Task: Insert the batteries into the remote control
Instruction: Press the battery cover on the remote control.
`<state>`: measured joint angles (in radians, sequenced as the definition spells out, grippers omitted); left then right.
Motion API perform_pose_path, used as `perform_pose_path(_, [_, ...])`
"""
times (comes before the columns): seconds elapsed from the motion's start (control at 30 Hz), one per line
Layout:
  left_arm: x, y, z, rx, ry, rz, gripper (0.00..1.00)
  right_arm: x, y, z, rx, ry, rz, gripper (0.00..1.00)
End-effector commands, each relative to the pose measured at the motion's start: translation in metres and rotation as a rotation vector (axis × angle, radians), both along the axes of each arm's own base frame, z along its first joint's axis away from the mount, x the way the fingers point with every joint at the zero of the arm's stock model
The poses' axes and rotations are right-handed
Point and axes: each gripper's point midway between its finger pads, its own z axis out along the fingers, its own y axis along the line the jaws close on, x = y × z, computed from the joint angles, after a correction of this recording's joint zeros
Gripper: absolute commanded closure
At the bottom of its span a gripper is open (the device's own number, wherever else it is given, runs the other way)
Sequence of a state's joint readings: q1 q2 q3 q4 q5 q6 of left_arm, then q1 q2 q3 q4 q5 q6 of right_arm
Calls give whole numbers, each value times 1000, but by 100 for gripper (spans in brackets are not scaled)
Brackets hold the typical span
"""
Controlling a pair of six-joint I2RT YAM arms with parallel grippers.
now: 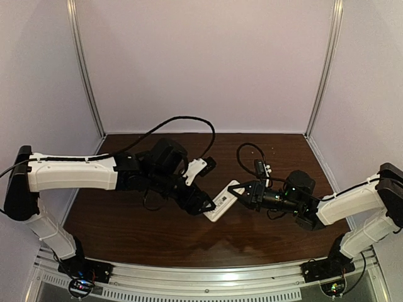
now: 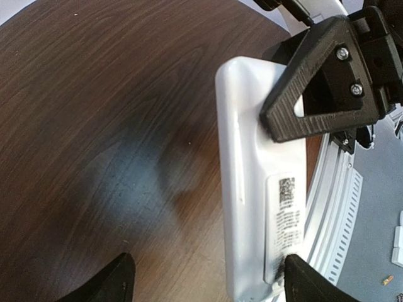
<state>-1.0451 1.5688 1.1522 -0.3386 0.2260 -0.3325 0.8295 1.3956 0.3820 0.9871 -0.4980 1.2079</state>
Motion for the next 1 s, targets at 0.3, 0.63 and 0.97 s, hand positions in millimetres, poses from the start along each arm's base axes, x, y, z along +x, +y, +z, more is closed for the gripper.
perform_pose_path(0.3, [15, 3, -25, 96, -13, 58, 22, -2, 6, 37, 164, -30, 47, 100])
perform_pose_path(0.63, [13, 11, -48, 151, -20, 51, 25, -8, 6, 58, 259, -41, 84, 100])
perform_pose_path(0.97, [12, 20, -51, 226, -65, 47, 25, -10, 6, 64, 232, -71, 88, 100])
